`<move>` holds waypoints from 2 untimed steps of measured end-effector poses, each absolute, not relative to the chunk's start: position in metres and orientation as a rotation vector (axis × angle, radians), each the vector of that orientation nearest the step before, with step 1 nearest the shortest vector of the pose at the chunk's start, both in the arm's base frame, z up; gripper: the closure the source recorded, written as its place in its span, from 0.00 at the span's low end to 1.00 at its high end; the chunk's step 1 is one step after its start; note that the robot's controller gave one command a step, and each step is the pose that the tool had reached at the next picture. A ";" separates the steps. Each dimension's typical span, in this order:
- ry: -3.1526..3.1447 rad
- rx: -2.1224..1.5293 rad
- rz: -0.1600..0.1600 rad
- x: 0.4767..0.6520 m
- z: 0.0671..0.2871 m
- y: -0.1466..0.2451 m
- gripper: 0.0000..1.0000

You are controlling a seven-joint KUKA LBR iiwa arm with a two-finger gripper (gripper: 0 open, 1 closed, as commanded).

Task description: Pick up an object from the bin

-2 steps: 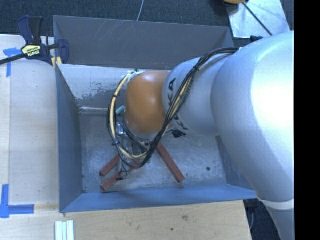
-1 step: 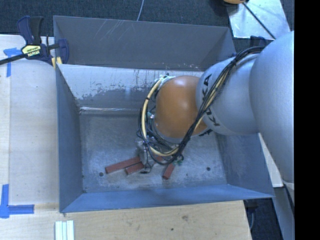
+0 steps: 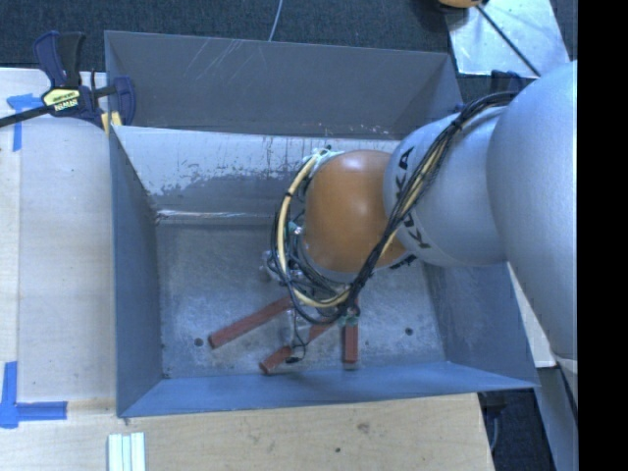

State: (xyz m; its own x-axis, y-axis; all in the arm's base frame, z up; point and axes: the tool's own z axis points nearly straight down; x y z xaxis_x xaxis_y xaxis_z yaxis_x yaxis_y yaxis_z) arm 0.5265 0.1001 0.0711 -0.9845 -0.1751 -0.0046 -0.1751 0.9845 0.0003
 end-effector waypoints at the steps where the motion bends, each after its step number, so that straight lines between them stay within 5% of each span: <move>1: 3.124 -0.275 0.003 0.527 0.072 0.101 1.00; 2: 3.124 -0.275 0.003 0.527 0.072 0.101 1.00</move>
Offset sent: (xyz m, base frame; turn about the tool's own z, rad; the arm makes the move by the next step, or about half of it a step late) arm 0.0000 0.0000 0.0000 0.0000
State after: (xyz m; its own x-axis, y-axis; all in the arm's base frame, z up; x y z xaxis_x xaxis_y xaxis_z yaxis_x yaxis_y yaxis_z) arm 0.5269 0.1007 0.0717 -0.9846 -0.1748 -0.0059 -0.1748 0.9846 0.0013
